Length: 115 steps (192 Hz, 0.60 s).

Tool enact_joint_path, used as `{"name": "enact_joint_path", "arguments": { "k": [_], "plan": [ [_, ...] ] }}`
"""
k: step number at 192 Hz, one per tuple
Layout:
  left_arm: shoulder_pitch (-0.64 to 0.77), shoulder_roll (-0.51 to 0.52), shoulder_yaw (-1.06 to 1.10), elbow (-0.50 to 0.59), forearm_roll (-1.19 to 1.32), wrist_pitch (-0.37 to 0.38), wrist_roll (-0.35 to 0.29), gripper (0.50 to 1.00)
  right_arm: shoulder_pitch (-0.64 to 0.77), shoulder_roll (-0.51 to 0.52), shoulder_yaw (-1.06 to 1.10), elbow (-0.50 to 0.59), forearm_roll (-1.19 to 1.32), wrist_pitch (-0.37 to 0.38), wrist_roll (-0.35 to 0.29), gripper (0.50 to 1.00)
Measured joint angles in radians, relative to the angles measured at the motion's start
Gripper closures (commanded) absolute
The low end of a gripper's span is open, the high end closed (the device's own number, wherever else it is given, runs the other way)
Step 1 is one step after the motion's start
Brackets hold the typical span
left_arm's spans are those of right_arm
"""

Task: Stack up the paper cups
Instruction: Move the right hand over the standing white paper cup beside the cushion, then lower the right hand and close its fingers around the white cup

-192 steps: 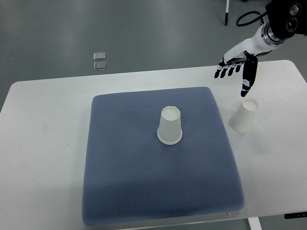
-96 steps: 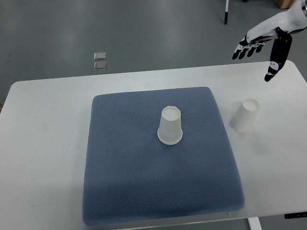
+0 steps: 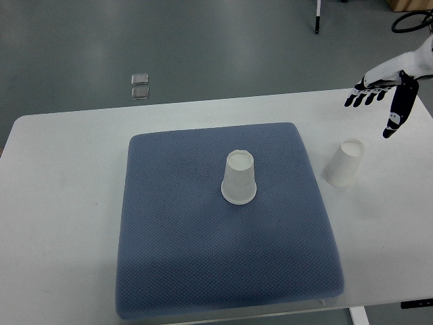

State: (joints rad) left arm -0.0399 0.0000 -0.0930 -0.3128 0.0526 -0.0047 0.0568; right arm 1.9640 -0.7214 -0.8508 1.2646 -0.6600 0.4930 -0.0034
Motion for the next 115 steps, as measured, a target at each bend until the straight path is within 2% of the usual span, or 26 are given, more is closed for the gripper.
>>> {"name": "enact_joint_path", "arguments": {
  "k": [45, 115],
  "plan": [
    [0.0, 0.0, 0.0, 0.0, -0.001, 0.0, 0.0, 0.5, -0.175, 0.048, 0.005, -0.072, 0.012, -0.216, -0.009, 0.566],
    [0.0, 0.0, -0.001, 0.001, -0.001, 0.0, 0.0, 0.5, -0.333, 0.126, 0.03, -0.154, 0.053, -0.361, -0.011, 0.568]
  ]
}}
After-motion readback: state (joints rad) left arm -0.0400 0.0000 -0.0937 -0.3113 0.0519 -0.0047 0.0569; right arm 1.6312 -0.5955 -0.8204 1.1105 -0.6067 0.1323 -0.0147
